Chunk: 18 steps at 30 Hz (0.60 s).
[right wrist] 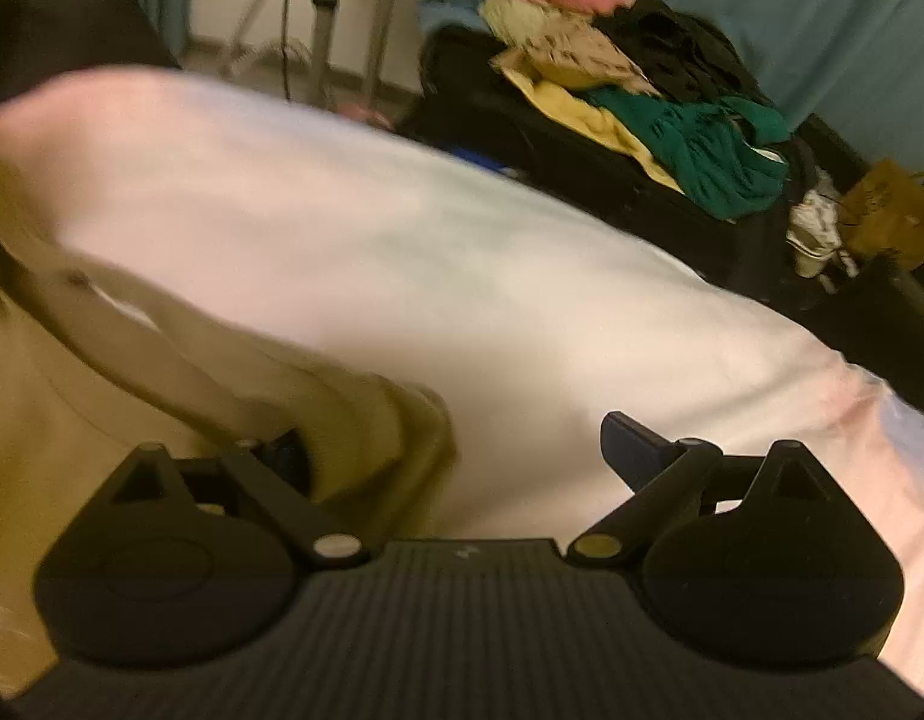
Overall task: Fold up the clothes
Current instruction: 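Lower the T-shirt flat onto the bed with both grippers and release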
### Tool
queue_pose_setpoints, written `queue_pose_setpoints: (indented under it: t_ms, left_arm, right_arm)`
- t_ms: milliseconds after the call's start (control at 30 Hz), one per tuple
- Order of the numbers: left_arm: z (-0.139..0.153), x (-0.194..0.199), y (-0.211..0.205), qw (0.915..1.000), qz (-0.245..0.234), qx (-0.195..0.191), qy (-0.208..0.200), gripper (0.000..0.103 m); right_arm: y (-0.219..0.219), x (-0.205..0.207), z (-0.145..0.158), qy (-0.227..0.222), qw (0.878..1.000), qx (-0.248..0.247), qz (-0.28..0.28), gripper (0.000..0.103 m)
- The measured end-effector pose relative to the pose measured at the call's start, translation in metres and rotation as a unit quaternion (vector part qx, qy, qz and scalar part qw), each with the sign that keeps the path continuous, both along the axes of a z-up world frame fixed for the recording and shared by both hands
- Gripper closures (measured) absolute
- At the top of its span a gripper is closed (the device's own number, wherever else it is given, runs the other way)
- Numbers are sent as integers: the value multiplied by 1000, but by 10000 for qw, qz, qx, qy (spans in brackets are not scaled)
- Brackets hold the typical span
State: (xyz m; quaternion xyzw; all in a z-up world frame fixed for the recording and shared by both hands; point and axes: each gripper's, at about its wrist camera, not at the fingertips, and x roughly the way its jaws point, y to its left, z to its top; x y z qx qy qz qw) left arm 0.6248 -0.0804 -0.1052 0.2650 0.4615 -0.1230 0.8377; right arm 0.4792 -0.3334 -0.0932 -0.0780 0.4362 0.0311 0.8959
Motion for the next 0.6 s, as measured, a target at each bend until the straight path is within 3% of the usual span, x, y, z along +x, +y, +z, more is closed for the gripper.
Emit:
queue_pose_setpoints:
  t_ms: [67, 133, 200, 333, 433, 600]
  left_arm:
    - [16, -4, 9, 9979, 4, -621, -173, 0]
    - [32, -13, 21, 9905, 150, -1295, -437, 0]
    - [42, -31, 35, 9820, 272, -1722, -726, 0]
    - [57, -88, 53, 9664, 561, -2109, -1361, 0]
    - [70, -155, 71, 9527, 732, -2388, -1732, 0]
    - [94, -283, 95, 9382, 902, -2623, -2068, 0]
  right_arm:
    - [1, -5, 13, -88, 9994, 327, 65, 6]
    - [-1, -21, 29, -399, 9966, 719, -58, 6]
    - [1, -44, 41, -763, 9927, 910, -235, 6]
    - [15, -110, 56, -1515, 9817, 1022, -530, 6]
    - [23, -162, 65, -1980, 9712, 1175, -616, 6]
    - [44, -263, 87, -2460, 9587, 1266, -661, 6]
